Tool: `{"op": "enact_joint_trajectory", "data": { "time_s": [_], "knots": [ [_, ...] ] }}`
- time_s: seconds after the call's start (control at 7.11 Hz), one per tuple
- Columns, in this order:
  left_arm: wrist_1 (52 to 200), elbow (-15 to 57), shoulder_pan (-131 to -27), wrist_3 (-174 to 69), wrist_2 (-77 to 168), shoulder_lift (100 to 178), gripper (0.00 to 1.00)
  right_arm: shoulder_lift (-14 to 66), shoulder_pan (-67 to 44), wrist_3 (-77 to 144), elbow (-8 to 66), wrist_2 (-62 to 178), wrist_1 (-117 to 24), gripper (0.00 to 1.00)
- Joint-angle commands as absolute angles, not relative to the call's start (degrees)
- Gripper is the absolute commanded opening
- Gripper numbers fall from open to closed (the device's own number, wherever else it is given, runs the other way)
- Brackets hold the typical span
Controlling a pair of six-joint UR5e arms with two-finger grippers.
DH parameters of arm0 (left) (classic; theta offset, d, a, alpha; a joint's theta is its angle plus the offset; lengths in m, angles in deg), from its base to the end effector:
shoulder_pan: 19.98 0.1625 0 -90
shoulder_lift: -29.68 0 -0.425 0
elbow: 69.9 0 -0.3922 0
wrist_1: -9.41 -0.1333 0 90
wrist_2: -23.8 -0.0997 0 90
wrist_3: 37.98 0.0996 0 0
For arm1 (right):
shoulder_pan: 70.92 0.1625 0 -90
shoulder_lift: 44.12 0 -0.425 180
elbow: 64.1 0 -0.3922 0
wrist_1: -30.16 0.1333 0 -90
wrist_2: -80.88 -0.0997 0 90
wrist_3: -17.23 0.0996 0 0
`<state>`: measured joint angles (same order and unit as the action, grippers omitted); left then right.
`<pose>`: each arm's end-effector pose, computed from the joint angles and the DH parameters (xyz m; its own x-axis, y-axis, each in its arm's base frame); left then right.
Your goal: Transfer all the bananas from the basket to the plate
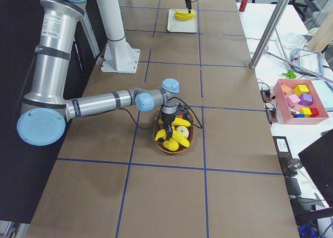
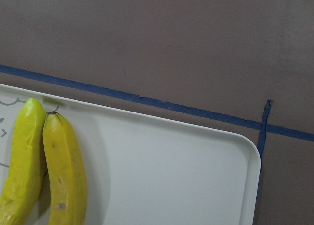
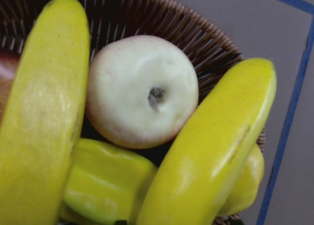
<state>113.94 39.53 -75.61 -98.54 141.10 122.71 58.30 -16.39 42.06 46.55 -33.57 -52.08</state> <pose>0.2200 -0.4769 0.4478 0.6766 -0.2156 -0.7040 0.2815 0.9593 -0.0233 -0.1673 -0.3935 0.5811 0.8471 -0.2349 0.4768 0.2227 0.9714 0.0829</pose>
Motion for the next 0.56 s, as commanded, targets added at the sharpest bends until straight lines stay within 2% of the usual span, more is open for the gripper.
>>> {"op": "enact_joint_trajectory", "data": {
  "time_s": [0.0,0.42],
  "knots": [
    [113.9,39.4,-75.5,-98.5,141.1,122.9,1.00,58.4,-16.2,41.8,47.2,-33.6,-52.1,0.02],
    [113.8,39.3,-75.5,-98.5,141.1,123.3,1.00,61.8,-9.4,40.5,53.7,-34.2,-52.5,0.00]
  ]
}}
